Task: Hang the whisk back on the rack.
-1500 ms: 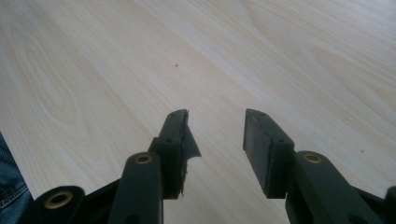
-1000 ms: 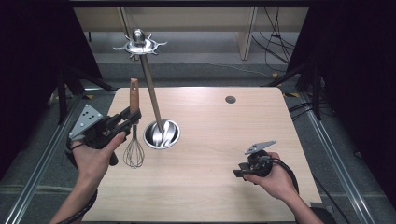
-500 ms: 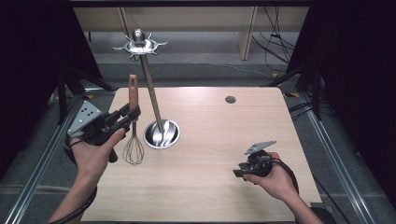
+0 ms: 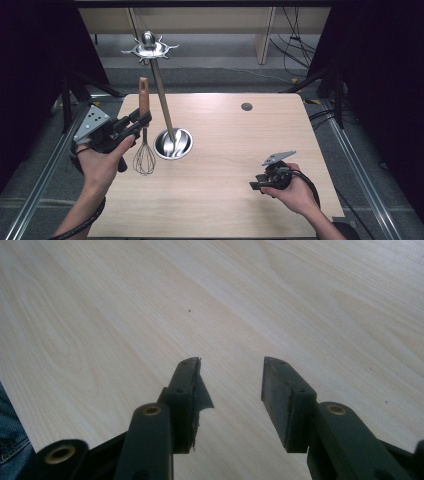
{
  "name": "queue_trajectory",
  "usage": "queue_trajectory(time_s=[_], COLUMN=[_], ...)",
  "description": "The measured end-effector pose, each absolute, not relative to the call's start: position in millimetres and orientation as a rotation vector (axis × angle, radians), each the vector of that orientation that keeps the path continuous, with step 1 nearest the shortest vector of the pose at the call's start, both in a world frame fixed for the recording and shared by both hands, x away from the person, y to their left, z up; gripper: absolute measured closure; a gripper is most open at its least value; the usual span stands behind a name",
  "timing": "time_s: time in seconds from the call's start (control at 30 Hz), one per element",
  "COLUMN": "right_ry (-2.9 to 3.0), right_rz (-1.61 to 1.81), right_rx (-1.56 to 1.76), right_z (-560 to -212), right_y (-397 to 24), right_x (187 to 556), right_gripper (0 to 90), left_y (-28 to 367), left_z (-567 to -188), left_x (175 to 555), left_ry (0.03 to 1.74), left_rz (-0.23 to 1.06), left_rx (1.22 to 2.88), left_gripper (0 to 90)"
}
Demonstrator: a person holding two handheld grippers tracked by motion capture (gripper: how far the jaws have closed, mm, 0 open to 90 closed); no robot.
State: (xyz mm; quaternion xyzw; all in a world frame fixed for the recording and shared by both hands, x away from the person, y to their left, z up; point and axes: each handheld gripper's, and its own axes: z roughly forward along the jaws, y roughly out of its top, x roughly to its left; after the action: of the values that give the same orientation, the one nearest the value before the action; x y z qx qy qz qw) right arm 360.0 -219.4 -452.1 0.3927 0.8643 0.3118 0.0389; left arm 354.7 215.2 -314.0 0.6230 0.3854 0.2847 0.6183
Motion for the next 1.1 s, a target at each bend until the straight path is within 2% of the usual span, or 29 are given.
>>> queue_trajectory(time_s=[1.1], right_ry=[2.652], right_rz=[0.968], right_rx=[1.182], right_z=[-454], right_y=[-218], right_x=[362], right_gripper=[59.5], left_y=[217], left_z=[-298], left_x=[360], left_ry=[0.880], left_rz=[0.682], left_rx=[1.393], left_gripper=[69.6])
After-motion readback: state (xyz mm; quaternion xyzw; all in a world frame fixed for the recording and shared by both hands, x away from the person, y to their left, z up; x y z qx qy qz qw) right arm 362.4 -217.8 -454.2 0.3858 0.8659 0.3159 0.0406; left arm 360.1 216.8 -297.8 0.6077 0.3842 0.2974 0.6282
